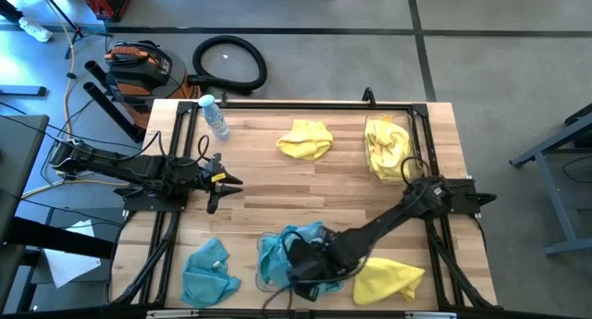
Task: Sort microfiber towel by color & place in baskets
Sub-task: Put the blue microfiber towel into the bottom transparent bin
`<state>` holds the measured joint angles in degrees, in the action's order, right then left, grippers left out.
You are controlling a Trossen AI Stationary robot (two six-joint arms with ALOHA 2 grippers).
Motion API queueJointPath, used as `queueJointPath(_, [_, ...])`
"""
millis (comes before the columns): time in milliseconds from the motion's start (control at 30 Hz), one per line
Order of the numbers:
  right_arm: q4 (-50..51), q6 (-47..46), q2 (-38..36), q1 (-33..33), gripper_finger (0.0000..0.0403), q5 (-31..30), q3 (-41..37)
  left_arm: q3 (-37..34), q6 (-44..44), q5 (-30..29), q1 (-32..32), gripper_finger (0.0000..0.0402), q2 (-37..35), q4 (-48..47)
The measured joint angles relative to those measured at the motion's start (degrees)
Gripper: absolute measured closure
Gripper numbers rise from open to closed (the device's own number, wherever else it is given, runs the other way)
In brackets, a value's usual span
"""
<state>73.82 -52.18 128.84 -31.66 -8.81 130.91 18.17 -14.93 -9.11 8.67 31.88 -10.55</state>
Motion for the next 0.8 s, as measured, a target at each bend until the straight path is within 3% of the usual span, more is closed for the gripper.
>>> queueJointPath(167, [-0.79, 1.26, 2.64, 2.55, 0.0272, 4.61, -4.7, 0.0, -0.03, -0.01, 0.0, 0.0305, 0.0, -0.23])
queueJointPath(533, [-13.84, 2.64, 3.05, 4.05, 0.0272, 6.77, -18.07, 0.0, -0.01, 0.0, 0.0, 0.0305, -0.02, -0.37])
queueJointPath(800, [-10.19, 3.0, 3.84, 3.74, 0.0272, 6.91, -12.56, 0.0, -0.03, 0.0, 0.0, 0.0305, 0.0, -0.39])
